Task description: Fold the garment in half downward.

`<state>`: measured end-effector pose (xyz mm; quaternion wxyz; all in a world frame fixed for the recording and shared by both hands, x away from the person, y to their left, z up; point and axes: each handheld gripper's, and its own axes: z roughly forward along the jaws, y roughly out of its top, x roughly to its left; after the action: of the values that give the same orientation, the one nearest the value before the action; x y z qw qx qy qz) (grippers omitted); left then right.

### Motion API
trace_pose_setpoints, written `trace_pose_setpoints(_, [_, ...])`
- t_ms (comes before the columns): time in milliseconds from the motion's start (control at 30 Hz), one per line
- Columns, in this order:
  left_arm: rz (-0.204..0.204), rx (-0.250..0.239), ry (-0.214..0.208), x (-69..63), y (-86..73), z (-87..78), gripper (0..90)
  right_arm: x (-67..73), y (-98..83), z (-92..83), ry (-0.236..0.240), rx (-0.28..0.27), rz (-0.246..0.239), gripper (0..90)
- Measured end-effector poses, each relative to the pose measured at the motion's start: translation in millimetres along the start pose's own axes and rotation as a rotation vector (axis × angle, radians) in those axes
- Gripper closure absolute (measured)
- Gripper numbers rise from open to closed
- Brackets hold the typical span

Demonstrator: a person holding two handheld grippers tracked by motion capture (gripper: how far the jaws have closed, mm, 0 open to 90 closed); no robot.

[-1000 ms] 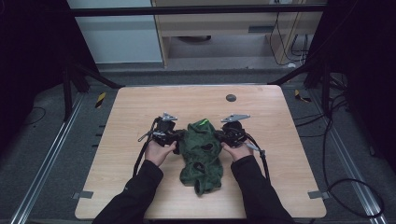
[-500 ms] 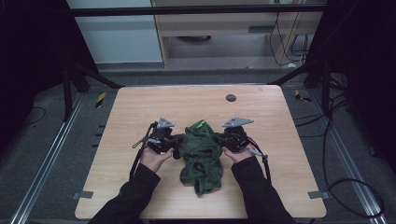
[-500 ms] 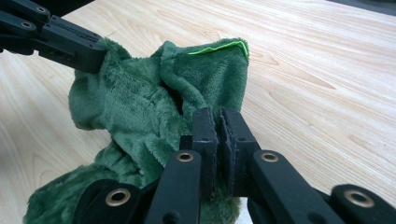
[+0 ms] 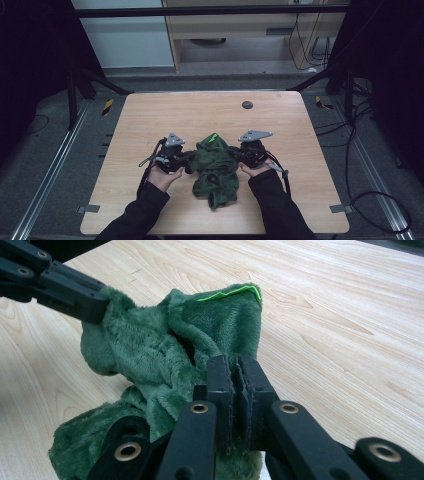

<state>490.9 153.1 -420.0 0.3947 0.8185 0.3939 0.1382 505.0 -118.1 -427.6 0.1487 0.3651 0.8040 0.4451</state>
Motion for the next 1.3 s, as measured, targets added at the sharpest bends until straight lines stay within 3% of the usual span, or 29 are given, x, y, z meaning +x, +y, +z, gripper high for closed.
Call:
trace_pose_setpoints(367, [0.013, 0.006, -0.024, -8.6, -14.5, -12.4, 84.7, 10.6, -6.7, -7.1, 0.046, -0.017, -0.027, 85.1])
trace_pose_setpoints(633, [0.025, 0.010, -0.030, -15.0, -24.7, -17.8, 84.6, 21.3, -13.3, -13.4, 0.052, -0.014, -0.051, 84.9])
trace_pose_setpoints(933, [0.048, 0.032, -0.048, -25.1, -31.6, -19.9, 84.6, 31.4, -27.4, -20.6, 0.060, -0.005, -0.047, 84.9])
trace_pose_setpoints(1300, [0.047, 0.057, -0.068, -30.2, -41.3, -21.4, 84.6, 34.5, -40.5, -27.6, 0.093, 0.006, -0.017, 84.7])
